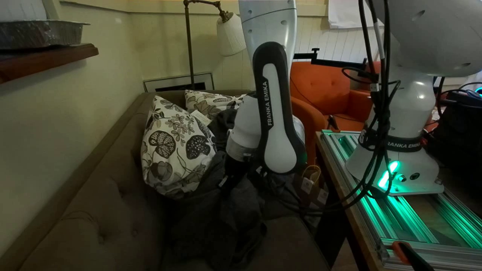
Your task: Move the blanket to the right
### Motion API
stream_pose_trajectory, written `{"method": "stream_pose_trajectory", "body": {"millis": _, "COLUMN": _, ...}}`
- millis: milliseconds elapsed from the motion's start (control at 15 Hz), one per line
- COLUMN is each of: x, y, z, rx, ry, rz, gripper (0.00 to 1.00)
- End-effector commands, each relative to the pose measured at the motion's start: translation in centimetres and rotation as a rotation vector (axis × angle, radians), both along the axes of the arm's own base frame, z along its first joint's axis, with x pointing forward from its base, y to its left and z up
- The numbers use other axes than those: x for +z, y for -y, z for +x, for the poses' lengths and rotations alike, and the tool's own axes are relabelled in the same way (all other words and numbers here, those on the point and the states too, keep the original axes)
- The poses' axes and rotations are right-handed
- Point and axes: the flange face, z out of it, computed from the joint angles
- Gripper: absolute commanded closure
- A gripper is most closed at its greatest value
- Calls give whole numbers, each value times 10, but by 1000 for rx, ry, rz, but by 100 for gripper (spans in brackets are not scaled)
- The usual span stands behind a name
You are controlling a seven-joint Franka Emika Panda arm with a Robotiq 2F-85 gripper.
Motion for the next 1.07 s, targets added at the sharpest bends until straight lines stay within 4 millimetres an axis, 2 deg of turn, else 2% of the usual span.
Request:
{"method": "stream_pose_trajectory", "body": {"millis": 0, "x": 8, "y": -2, "z": 1, "rx": 6, "ry": 14, "rz": -9, "gripper": 99}}
{"method": "stream_pose_trajectory", "body": {"millis": 200, "x": 57, "y": 25, "z": -22, "rx": -32, "ry": 67, "rz": -52, "gripper": 99}}
{"method": "stream_pose_trajectory", "body": {"millis": 333, "x": 82, "y": 42, "z": -33, "rx": -80, "ry": 122, "rz": -91, "gripper": 99}}
{"method": "stream_pose_trajectory", "body": {"millis": 400, "x": 81, "y": 49, "z": -3, "rx": -95, "ry": 157, "rz": -109, "gripper": 99}}
{"method": "stream_pose_trajectory", "body": {"millis": 467, "x": 92, "y": 57, "z": 4, "rx": -123, "ry": 186, "rz": -130, "gripper": 99}}
{"method": "stream_pose_trajectory", "body": {"millis": 667, "x": 134, "y": 76, "z": 24, "rx": -163, "ry": 288, "rz": -179, "gripper": 99}}
{"method": "stream_pose_trajectory", "body": {"millis": 800, "x": 168, "y": 85, "z": 10, "rx": -190, "ry": 358, "rz": -208, "gripper": 99}}
{"method": "stream_pose_trajectory", "body": {"millis": 867, "x": 177, "y": 88, "z": 34, "rx": -195, "ry": 384, "rz": -213, "gripper": 99}}
{"method": "stream_pose_trajectory", "body": {"millis": 1000, "x": 206, "y": 91, "z": 34, "rx": -219, "ry": 439, "rz": -220, "gripper": 99}}
